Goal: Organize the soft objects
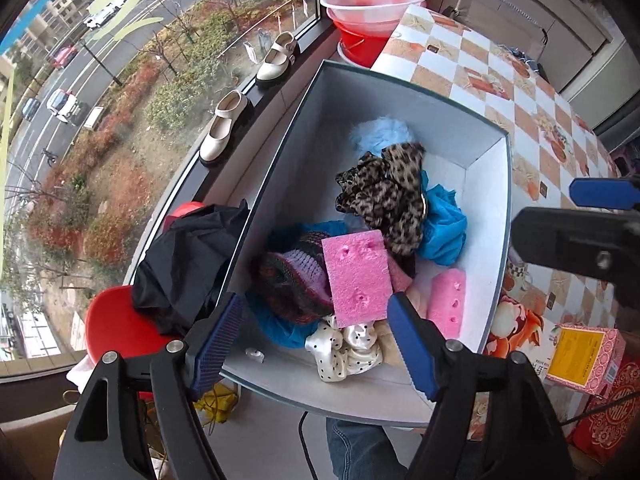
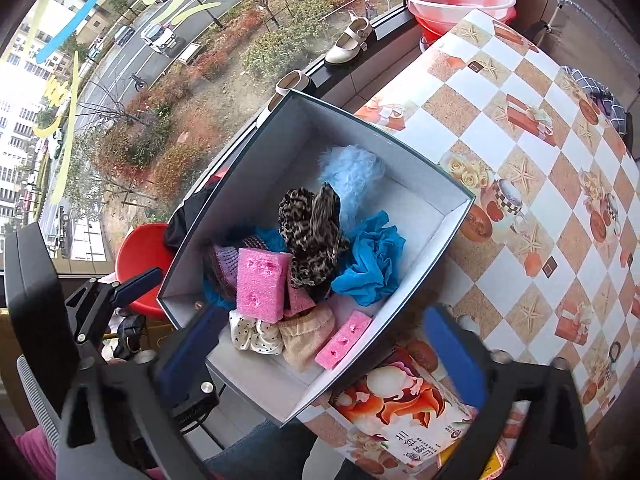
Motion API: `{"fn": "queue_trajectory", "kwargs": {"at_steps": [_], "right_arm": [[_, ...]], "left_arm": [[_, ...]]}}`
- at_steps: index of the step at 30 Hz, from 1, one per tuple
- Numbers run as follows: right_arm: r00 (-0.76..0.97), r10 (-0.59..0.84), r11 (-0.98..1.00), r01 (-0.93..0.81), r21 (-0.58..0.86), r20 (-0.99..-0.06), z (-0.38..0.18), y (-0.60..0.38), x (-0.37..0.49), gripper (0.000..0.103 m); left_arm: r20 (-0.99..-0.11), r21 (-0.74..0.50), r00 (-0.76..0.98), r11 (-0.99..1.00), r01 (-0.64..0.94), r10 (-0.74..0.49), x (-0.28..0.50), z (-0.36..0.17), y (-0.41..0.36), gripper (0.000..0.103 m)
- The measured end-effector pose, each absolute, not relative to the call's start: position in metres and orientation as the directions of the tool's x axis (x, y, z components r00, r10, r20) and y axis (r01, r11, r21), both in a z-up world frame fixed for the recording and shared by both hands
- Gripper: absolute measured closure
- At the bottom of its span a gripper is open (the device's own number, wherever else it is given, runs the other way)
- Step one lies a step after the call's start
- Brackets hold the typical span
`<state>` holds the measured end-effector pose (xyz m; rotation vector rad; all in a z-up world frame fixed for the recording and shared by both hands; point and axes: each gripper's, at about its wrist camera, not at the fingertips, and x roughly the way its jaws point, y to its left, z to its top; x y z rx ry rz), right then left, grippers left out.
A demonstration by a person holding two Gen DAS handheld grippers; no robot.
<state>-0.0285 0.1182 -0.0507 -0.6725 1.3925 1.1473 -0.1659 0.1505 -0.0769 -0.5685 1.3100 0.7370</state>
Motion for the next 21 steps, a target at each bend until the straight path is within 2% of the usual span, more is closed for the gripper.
{"fn": "queue_trajectory", "kwargs": {"at_steps": [7, 21], "right_arm": [[-0.180, 0.235, 0.369, -0.893, 0.259, -0.955, -0.046, 0.109, -0.026, 0.000], [-0.192, 0.210, 0.401, -0.877, 0.264, -0.959, -0.055, 0.101, -0.025, 0.000]], "left_arm": [[-0.983, -0.030, 0.135, 0.624, -0.781, 0.122, -0.175, -0.075, 0.151, 0.025], [-0.986, -0.057, 0.140, 0.614, -0.787, 0.089, -0.177, -0.081, 0.143, 0.024]]}}
